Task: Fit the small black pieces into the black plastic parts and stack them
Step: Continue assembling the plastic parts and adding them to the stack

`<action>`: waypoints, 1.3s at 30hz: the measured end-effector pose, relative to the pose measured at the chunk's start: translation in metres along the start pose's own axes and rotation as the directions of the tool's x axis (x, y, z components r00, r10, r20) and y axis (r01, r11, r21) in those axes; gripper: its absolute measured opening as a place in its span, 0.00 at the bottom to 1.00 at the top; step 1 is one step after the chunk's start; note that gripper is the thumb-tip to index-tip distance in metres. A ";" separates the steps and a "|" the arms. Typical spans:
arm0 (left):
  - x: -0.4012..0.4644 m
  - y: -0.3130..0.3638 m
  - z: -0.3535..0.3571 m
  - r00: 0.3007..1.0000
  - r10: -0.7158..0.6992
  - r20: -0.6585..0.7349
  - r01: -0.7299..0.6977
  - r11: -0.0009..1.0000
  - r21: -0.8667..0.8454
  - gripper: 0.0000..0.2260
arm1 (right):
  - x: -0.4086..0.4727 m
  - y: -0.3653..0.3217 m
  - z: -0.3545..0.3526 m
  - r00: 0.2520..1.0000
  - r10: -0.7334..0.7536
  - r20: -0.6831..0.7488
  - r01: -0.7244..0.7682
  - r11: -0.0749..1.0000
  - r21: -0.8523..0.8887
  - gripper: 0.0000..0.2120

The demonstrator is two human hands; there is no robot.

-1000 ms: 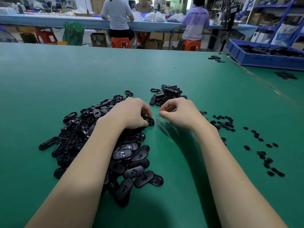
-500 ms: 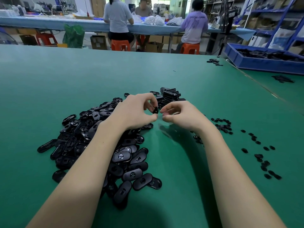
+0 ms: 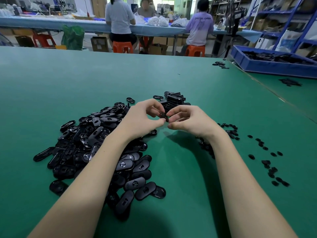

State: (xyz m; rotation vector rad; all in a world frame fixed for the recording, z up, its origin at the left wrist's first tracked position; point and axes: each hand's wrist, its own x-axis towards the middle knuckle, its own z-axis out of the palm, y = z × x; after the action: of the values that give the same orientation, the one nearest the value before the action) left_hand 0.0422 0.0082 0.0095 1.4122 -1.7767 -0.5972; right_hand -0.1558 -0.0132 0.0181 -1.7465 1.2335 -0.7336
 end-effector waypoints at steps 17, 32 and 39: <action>-0.001 -0.003 0.009 0.992 0.124 -0.027 -0.114 0.962 0.247 0.10 | -0.002 0.019 -0.042 0.942 0.084 -0.325 -0.201 0.917 -0.345 0.06; -0.003 -0.001 0.011 0.989 0.144 0.010 -0.141 0.947 0.290 0.09 | -0.001 0.027 -0.035 0.876 0.190 -0.444 -0.415 0.764 -0.494 0.05; -0.004 0.001 0.013 0.988 0.150 0.025 -0.150 0.940 0.307 0.09 | -0.003 0.024 -0.034 0.890 0.180 -0.419 -0.374 0.814 -0.445 0.05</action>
State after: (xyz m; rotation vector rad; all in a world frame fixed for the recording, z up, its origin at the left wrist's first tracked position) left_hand 0.0312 0.0113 0.0014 1.4603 -2.0227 -0.2452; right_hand -0.1957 -0.0242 0.0130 -1.8238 2.0519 -0.5882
